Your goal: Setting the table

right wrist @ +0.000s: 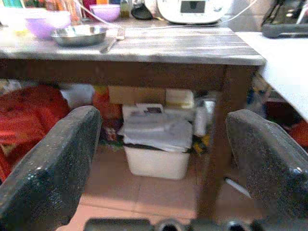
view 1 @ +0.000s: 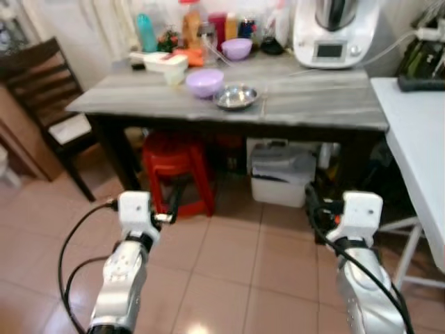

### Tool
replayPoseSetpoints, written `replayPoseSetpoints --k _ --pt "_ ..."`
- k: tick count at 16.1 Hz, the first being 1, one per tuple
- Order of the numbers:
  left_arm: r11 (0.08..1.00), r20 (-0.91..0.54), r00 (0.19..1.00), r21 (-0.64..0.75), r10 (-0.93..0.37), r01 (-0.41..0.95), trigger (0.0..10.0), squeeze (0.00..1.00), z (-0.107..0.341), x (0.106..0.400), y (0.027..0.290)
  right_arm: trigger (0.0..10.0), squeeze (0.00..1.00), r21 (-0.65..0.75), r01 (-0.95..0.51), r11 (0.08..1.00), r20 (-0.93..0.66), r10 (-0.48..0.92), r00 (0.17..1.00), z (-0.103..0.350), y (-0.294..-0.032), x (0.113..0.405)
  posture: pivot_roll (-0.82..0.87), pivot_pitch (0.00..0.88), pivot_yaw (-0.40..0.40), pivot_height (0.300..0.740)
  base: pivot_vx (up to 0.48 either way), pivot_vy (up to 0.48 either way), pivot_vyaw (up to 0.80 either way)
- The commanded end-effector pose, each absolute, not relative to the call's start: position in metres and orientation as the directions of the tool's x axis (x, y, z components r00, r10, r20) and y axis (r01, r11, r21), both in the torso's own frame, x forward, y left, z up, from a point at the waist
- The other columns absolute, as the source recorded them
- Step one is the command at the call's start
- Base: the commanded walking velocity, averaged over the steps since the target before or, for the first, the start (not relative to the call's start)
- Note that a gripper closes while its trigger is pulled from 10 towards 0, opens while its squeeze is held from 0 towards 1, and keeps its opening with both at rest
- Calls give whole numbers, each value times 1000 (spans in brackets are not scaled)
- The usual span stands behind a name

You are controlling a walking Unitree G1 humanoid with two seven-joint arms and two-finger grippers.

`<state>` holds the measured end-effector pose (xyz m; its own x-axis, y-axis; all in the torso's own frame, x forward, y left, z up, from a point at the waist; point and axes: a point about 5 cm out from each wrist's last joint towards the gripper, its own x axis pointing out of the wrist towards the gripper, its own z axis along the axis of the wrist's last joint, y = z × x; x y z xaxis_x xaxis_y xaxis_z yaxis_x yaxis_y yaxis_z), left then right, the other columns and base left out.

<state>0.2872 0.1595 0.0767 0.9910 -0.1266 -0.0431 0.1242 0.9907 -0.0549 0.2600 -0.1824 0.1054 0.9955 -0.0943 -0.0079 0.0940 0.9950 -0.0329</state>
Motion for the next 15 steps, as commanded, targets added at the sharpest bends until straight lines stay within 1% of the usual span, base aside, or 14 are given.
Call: replayPoseSetpoints --k 1,7,15 --pt "991 -31 991 -46 -128 127 10000 0 80 288 166 10000 0 -19 87 996 4 -87 996 109 -178 262 -121 0 91 740 0 0 0" --pt "987 -19 988 -52 -151 150 10000 0 81 287 164 10000 0 -27 84 996 6 -84 996 109 -179 262 -118 0 90 740 0 0 0" --pt "982 -10 985 -74 -174 172 10000 0 83 287 160 10000 0 -22 102 995 19 -102 995 112 -181 263 -116 0 90 740 0 -463 0"
